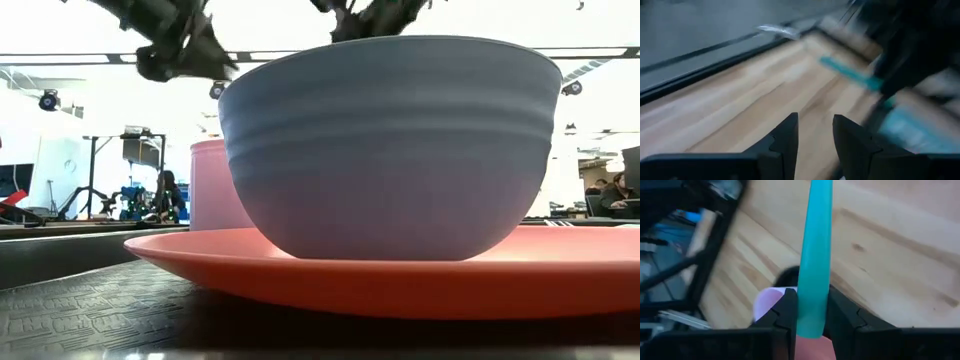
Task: Set up tray
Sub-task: Put the blue spoon on the blue napkin to the right of the orange knife
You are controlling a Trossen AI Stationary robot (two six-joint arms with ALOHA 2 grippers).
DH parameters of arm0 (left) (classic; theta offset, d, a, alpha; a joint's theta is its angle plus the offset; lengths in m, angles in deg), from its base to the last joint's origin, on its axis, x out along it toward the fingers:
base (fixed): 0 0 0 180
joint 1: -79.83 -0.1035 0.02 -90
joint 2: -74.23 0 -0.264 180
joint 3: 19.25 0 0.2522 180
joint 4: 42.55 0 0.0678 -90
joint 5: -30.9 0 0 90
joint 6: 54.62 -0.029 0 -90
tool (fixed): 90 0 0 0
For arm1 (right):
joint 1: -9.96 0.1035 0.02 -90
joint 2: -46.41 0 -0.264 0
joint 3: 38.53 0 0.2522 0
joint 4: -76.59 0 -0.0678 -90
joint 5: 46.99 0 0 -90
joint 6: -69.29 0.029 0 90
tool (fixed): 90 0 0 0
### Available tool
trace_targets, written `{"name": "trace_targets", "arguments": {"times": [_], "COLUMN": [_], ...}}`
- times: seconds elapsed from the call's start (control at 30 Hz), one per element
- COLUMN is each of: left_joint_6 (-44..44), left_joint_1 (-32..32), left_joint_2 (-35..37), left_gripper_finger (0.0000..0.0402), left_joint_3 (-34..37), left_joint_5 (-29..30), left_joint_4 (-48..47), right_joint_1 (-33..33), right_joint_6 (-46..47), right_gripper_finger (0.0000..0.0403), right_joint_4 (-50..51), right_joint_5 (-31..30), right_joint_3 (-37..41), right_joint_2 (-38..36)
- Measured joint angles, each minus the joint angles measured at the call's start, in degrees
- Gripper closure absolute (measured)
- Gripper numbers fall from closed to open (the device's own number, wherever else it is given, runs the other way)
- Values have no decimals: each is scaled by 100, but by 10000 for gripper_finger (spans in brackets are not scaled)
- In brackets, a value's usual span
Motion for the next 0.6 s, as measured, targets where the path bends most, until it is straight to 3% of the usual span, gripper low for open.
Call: {"name": "trace_targets", "arguments": {"times": [0.1,0.33,0.47,0.6], "left_joint_6": [142,1534,2146,2087], "left_joint_1": [-301,-1331,-1518,-1529], "left_joint_2": [164,-5,-326,-607], "left_gripper_finger": [299,299,299,299], "left_joint_3": [165,1029,1409,1359], "left_joint_5": [-581,-3115,-3620,-3776], "left_joint_4": [918,4259,5993,6221], "right_joint_1": [162,461,639,719], "right_joint_6": [41,32,124,303], "right_gripper_finger": [337,337,338,338], "right_joint_4": [-198,-825,-843,-963], "right_joint_5": [-299,-739,-982,-1213], "right_joint_3": [17,26,14,48], "right_joint_2": [-376,-716,-728,-680]}}
